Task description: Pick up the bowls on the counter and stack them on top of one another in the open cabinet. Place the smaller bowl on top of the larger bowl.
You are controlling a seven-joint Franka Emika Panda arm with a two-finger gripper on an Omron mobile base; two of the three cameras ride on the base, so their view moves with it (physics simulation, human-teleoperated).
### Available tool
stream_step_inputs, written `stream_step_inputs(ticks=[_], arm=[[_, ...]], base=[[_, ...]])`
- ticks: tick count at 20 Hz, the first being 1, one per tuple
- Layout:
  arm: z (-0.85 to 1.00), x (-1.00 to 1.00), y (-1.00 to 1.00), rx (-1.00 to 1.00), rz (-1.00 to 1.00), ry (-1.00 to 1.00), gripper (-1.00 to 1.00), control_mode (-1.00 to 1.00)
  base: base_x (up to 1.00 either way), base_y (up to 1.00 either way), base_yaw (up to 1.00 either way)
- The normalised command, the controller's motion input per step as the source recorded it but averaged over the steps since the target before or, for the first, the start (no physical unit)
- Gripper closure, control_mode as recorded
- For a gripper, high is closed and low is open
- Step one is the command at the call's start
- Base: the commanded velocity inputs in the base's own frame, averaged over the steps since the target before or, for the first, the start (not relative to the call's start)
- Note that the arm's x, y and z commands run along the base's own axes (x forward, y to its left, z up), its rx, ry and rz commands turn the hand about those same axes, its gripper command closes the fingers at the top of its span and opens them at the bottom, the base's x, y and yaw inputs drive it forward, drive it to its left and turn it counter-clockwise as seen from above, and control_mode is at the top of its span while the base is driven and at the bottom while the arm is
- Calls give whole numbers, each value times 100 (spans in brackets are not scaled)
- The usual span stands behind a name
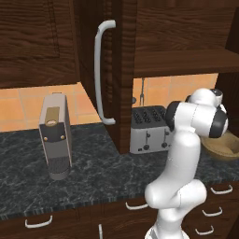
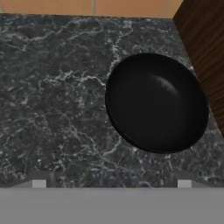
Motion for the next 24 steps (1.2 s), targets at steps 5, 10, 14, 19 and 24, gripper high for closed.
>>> stream_step_inputs(ticks=[5, 10, 14, 19, 24], arm=[[-27, 23, -20, -1, 6, 3, -100, -100], [-25, 20, -26, 0, 5, 0, -100, -100], [-17, 35, -23, 0, 1, 0, -100, -100], [-27, 34, -6, -4, 0, 0, -100, -100], [-40, 14, 0, -9, 1, 1, -100, -100]], base=[[0, 0, 0], [0, 0, 0], [0, 0, 0], [0, 0, 0], [0, 0, 0]])
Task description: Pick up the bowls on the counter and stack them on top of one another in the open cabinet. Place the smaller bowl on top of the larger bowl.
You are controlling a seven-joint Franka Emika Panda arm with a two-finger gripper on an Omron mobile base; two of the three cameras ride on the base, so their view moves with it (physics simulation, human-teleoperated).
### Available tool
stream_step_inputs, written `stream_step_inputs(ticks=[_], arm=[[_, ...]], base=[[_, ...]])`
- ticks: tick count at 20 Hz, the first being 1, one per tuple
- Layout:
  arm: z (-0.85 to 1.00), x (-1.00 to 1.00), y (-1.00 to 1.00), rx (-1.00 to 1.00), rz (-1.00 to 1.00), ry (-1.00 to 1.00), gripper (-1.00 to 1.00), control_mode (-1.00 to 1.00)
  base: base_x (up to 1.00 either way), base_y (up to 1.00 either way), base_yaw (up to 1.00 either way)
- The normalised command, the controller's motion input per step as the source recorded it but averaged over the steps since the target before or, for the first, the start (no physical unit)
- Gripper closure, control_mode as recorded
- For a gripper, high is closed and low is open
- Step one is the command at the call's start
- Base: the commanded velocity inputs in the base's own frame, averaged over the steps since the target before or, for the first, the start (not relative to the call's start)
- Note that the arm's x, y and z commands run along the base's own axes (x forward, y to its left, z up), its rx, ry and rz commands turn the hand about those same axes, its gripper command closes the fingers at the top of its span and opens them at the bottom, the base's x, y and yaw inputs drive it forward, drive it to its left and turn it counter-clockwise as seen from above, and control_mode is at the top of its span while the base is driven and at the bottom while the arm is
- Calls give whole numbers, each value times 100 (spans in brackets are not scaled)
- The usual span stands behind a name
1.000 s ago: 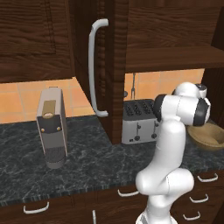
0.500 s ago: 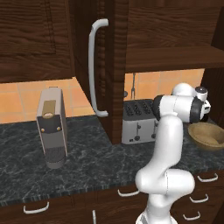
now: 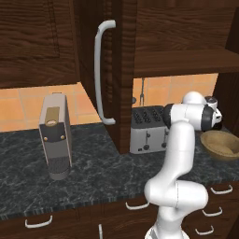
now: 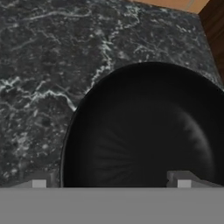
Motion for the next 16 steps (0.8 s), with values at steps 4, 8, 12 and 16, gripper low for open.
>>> stream_step_inputs(ticks=[4, 8, 12, 16], arm=[[-28, 20, 0, -7, 1, 0, -100, -100], [-4, 8, 0, 0, 0, 0, 100, -100], [0, 0, 0, 0, 0, 0, 100, -100], [0, 0, 0, 0, 0, 0, 100, -100]], base=[[0, 0, 0], [0, 0, 0], [0, 0, 0], [0, 0, 0]])
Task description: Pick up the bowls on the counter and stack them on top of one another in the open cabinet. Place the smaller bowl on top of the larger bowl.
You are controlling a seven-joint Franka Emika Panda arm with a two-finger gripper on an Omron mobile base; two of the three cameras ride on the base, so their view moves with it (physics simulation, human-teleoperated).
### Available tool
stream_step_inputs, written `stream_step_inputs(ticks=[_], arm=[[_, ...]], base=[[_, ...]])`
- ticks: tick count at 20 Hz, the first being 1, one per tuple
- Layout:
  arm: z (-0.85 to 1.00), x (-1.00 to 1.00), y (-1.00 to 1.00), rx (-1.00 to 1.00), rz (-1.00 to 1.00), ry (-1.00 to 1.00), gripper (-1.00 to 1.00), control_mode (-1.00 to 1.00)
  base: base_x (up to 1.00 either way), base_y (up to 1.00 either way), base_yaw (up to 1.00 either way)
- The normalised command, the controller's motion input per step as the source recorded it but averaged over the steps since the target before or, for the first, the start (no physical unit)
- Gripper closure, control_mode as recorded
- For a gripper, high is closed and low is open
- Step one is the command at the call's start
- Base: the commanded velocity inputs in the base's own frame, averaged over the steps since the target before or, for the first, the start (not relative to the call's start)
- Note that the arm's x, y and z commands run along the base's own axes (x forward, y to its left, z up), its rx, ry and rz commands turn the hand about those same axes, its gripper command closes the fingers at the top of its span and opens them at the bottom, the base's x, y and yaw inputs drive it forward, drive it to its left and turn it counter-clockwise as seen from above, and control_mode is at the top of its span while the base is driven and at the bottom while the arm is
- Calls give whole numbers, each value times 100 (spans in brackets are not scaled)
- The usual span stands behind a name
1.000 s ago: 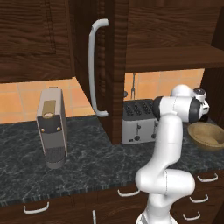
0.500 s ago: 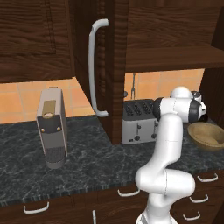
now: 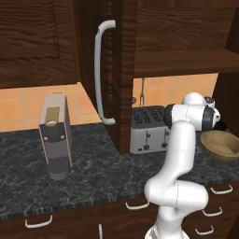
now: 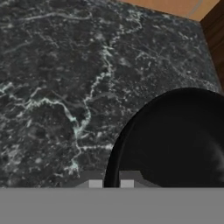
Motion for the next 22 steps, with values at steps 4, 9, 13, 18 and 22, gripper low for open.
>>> stream_step_inputs(ticks=[4, 9, 13, 18, 22], arm=[[20, -2, 0, 0, 0, -7, 100, -100], [75, -29, 13, -5, 0, -26, 100, -100], [44, -86, 26, -15, 0, -20, 100, -100], [28, -100, 34, -16, 0, -12, 100, -100], [63, -100, 51, -15, 3, -5, 100, -100]], base=[[0, 0, 0], [0, 0, 0], [0, 0, 0], [0, 0, 0], [0, 0, 0]])
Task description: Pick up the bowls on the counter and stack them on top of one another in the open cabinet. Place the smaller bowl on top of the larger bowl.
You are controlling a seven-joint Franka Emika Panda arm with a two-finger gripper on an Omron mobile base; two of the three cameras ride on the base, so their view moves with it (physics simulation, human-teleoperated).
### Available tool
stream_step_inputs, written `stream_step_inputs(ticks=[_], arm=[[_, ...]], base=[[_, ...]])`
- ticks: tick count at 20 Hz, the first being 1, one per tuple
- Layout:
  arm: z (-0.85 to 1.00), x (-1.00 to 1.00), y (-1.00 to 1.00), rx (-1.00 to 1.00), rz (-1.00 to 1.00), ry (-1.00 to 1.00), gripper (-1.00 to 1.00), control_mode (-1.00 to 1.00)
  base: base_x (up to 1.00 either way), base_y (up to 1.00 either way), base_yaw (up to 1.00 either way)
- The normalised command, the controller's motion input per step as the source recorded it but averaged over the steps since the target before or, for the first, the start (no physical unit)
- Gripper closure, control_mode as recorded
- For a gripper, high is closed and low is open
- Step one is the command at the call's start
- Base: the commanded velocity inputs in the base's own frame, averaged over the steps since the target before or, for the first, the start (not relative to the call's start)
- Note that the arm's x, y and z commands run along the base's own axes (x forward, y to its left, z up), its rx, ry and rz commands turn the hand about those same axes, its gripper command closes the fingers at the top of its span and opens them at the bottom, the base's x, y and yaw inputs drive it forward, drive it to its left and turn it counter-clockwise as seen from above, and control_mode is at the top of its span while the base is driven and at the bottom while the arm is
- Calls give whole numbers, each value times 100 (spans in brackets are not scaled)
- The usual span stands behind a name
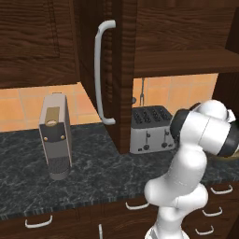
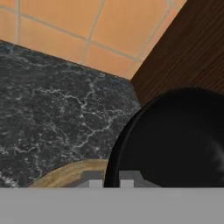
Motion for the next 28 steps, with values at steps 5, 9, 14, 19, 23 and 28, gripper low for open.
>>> stream_step_inputs(ticks=[5, 9, 14, 19, 23, 28], arm=[[33, -75, 54, -5, 2, 9, 100, -100], [0, -16, 23, 0, 2, 1, 100, -100], [0, 21, -5, 3, 0, 1, 100, -100], [0, 15, -13, 12, 0, 18, 100, -100], [-1, 30, -3, 7, 0, 12, 100, -100], [-3, 24, -14, 4, 3, 2, 100, -100]], base=[[0, 0, 0], [0, 0, 0], [0, 0, 0], [0, 0, 0], [0, 0, 0], [0, 0, 0]])
